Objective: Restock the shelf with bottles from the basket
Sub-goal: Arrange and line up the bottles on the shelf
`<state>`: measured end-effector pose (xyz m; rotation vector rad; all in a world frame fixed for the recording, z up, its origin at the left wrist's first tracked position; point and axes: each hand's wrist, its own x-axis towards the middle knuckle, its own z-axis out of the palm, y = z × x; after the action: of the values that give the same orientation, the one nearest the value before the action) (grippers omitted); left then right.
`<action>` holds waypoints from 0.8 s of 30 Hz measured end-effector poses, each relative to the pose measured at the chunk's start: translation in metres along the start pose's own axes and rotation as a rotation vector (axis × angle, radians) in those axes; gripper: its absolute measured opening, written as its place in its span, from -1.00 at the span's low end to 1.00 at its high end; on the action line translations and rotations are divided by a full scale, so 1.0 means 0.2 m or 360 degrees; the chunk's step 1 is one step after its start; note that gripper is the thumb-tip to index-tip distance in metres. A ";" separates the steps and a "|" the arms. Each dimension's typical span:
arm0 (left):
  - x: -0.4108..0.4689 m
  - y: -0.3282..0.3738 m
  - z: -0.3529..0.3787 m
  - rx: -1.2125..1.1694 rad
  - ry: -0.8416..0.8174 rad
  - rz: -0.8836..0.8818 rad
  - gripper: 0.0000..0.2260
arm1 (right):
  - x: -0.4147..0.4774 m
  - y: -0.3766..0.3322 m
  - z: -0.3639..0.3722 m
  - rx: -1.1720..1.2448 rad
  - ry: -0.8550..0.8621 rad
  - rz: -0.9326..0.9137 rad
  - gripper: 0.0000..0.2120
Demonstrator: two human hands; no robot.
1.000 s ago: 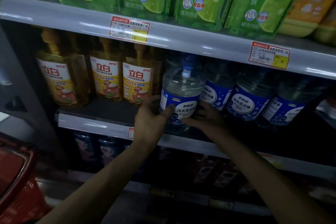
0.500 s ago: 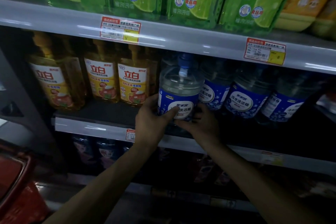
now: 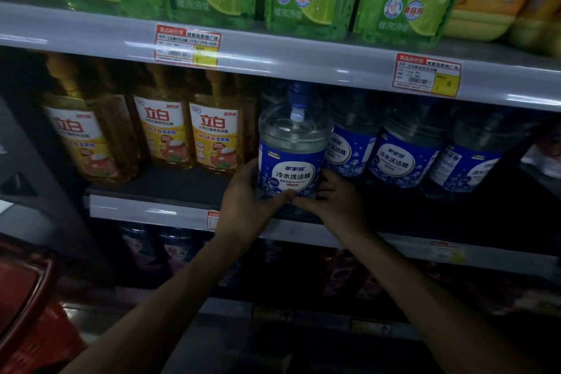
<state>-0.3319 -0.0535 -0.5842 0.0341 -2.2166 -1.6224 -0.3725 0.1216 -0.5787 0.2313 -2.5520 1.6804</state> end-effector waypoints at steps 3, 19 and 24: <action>0.01 -0.02 -0.01 0.0112 -0.0011 0.0035 -0.33 | -0.01 0.01 0.03 0.0093 0.0046 0.0002 -0.33; 0.09 -0.06 -0.17 0.0386 -0.0147 -0.0051 -0.35 | 0.06 0.03 0.09 -0.0028 -0.0093 0.0067 -0.24; 0.11 -0.08 -0.18 0.0335 -0.0167 -0.0145 -0.36 | 0.10 0.05 0.08 -0.0138 -0.0124 0.0059 -0.14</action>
<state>-0.3438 -0.0960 -0.5836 0.1115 -2.4921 -1.4594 -0.3938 0.1089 -0.5911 0.2495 -2.6943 1.5988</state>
